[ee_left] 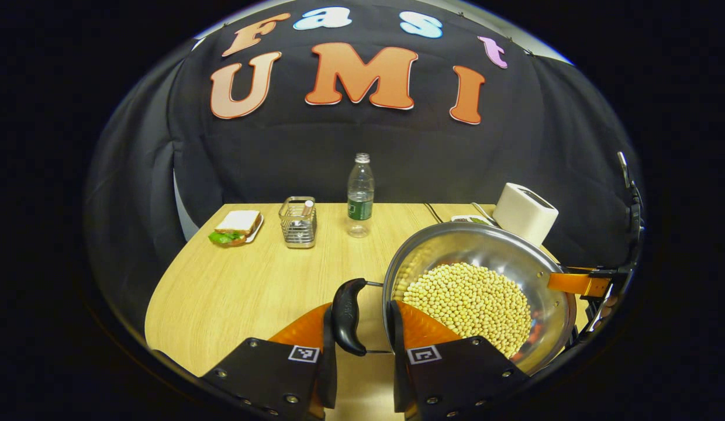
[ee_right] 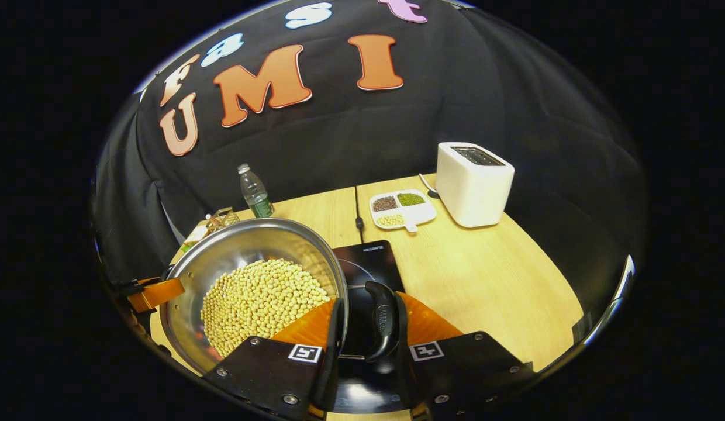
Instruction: First push the handle of the pot to place it horizontally, then grasp the pot with both hands and set it on the induction cooktop.
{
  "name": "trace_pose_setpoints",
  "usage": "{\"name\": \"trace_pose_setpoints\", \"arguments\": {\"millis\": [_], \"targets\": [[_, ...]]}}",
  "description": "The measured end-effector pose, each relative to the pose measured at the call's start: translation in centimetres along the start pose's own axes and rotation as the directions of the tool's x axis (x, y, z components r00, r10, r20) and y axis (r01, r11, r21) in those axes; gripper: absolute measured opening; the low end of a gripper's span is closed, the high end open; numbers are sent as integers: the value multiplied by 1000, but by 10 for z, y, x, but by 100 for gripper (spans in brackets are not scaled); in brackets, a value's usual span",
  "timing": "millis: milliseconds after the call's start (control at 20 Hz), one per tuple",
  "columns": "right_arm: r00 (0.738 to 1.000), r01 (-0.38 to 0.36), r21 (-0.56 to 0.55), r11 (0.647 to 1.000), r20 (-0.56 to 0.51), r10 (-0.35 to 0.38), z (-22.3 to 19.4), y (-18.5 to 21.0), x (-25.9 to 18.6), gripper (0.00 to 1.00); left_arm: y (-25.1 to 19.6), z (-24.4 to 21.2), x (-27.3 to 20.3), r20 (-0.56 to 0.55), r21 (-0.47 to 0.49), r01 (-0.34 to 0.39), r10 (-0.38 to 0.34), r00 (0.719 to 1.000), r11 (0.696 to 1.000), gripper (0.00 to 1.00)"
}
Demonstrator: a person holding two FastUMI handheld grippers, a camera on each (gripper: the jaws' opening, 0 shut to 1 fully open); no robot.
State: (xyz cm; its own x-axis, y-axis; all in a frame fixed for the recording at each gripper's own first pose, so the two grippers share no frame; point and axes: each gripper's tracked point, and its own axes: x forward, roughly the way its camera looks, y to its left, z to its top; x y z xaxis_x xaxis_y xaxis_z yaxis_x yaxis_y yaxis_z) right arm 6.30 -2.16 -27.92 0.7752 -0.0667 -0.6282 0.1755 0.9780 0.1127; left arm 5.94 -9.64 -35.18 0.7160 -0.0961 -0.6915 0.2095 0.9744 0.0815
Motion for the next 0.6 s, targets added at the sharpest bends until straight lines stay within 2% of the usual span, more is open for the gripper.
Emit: {"name": "trace_pose_setpoints", "arguments": {"millis": [200,600], "targets": [[1000,9,-22,1000,-3,-9,5,-29,0,40,-30,-6,6,-10,-34,5,-5,1000,999,39],[999,13,-11,1000,-37,-14,-5,-70,12,40,-70,-20,21,-29,3,1,-1,1000,1000,39]]}}
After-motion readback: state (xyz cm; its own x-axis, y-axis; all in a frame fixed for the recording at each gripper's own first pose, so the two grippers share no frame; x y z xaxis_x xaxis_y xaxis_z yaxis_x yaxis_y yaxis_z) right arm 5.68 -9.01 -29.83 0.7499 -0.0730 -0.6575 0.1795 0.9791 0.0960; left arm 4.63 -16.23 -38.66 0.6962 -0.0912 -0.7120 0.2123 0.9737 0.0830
